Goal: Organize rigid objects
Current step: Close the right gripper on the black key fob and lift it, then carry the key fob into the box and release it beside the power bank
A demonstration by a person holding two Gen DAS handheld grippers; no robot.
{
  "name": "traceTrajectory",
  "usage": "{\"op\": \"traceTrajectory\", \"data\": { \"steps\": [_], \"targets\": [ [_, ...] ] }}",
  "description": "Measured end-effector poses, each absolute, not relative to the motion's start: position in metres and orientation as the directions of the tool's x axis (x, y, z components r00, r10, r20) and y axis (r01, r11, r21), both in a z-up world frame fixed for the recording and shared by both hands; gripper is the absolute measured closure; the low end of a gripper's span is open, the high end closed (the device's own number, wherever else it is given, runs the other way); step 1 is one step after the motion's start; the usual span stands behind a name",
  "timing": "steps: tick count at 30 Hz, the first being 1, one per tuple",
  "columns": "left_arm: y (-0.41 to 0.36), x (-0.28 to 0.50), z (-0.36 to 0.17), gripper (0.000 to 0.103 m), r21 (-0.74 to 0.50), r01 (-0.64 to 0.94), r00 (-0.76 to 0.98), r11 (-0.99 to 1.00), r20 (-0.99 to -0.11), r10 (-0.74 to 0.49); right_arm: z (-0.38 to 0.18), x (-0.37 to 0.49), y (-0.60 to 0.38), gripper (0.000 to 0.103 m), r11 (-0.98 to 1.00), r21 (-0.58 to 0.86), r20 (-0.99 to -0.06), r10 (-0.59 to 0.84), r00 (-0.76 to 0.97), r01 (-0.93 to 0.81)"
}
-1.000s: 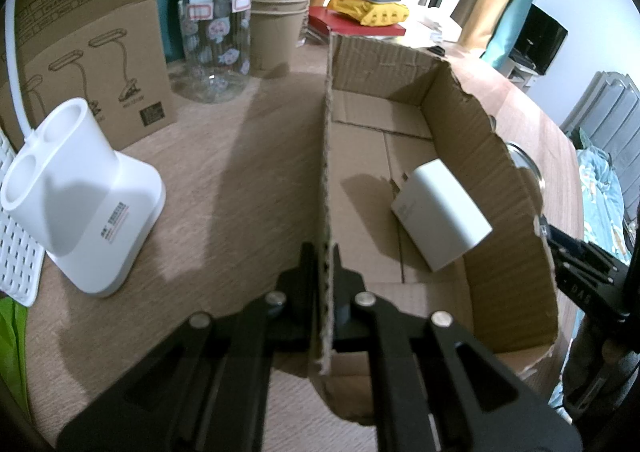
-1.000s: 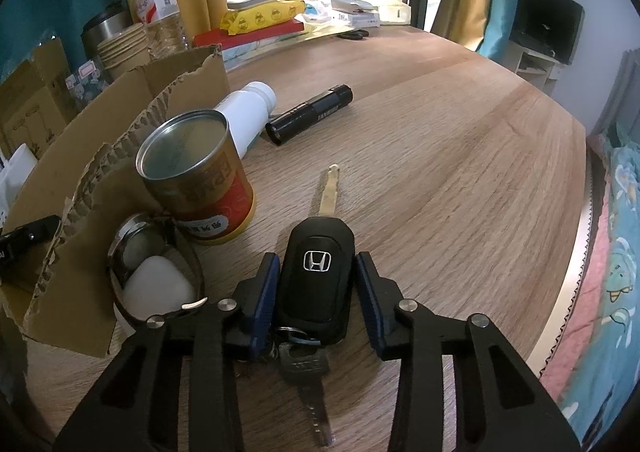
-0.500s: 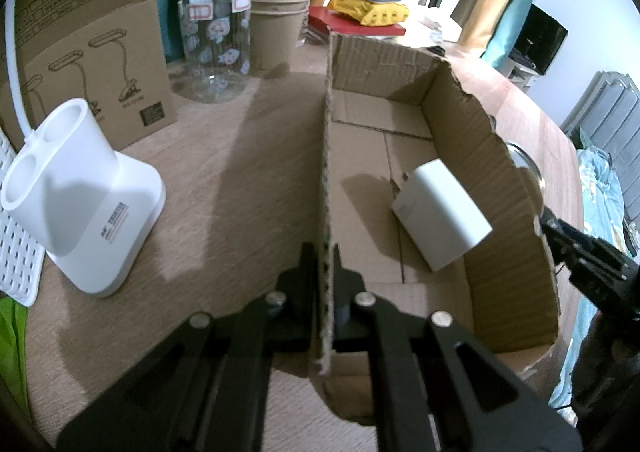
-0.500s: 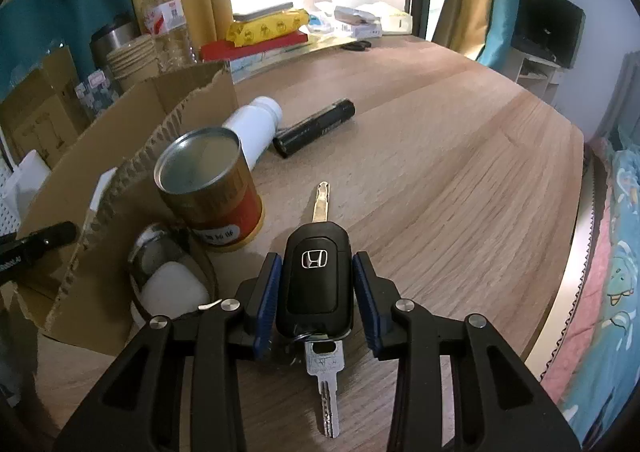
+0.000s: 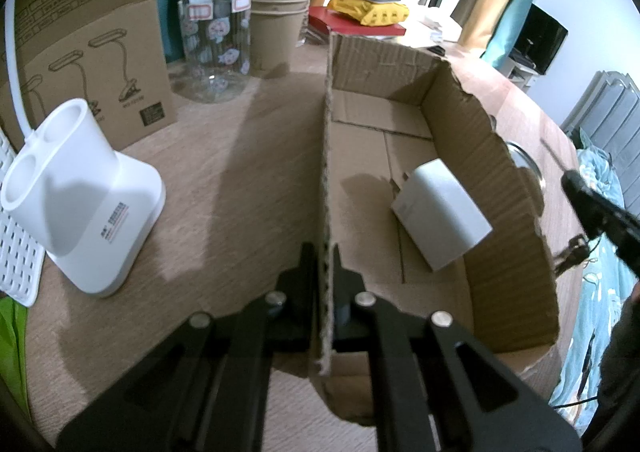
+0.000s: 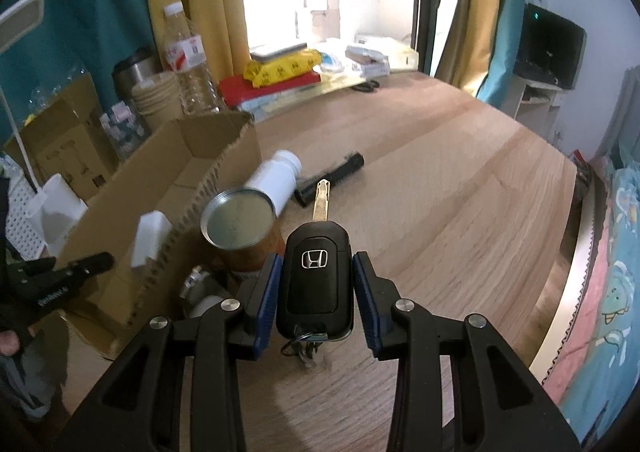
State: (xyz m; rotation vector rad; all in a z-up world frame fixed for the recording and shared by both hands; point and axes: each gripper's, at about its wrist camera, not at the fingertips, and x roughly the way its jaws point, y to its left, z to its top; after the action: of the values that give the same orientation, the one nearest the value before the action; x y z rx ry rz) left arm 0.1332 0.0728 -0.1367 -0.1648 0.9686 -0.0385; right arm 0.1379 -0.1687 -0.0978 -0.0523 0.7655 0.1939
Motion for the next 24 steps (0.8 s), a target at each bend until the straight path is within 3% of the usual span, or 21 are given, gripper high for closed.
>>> {"op": "traceTrajectory", "data": {
  "steps": [24],
  "targets": [
    [0.066,0.131,-0.139,0.098,-0.159,-0.041,0.567,0.986,-0.816,-0.108,-0.013,0.141,-0.097,0.065,0.923,-0.019,-0.575,0.305,0.759,-0.385]
  ]
}}
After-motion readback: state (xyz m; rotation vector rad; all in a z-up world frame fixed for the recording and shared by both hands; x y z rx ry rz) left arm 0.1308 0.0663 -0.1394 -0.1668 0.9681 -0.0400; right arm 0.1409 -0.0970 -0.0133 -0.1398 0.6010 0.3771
